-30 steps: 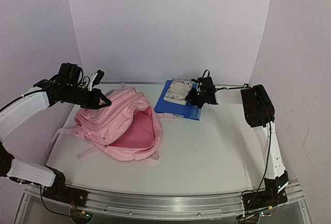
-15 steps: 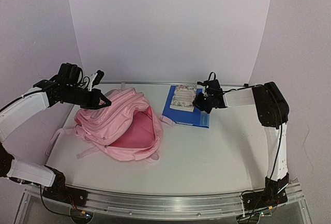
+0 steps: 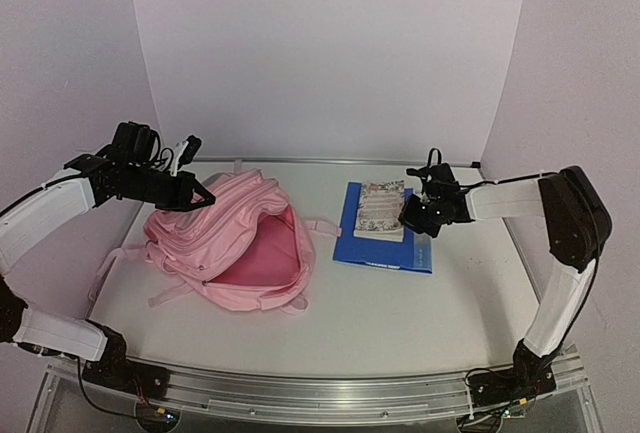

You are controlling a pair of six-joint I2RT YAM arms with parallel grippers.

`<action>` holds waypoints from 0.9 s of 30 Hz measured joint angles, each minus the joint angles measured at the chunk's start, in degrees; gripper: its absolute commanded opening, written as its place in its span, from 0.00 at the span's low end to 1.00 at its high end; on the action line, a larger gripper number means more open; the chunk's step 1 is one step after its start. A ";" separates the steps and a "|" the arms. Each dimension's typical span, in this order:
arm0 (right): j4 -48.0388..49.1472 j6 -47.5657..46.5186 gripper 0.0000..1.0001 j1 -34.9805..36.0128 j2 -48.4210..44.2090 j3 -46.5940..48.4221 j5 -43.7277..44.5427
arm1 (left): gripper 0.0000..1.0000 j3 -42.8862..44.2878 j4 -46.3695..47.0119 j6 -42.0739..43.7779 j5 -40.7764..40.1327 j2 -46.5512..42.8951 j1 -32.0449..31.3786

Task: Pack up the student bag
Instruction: Move the book to the center of the board.

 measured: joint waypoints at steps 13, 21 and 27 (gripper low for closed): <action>-2.83 -1.09 0.42 0.00 -8.23 -7.17 -0.79 | 0.00 -0.02 0.00 0.00 0.04 0.00 0.00; -0.54 -0.93 0.47 -0.04 -5.53 -8.02 -2.74 | 0.00 -0.05 0.00 0.00 0.04 0.00 0.00; 0.59 -0.03 0.45 -0.04 -2.96 -8.74 -4.88 | 0.00 -0.07 0.00 0.00 0.07 0.00 0.00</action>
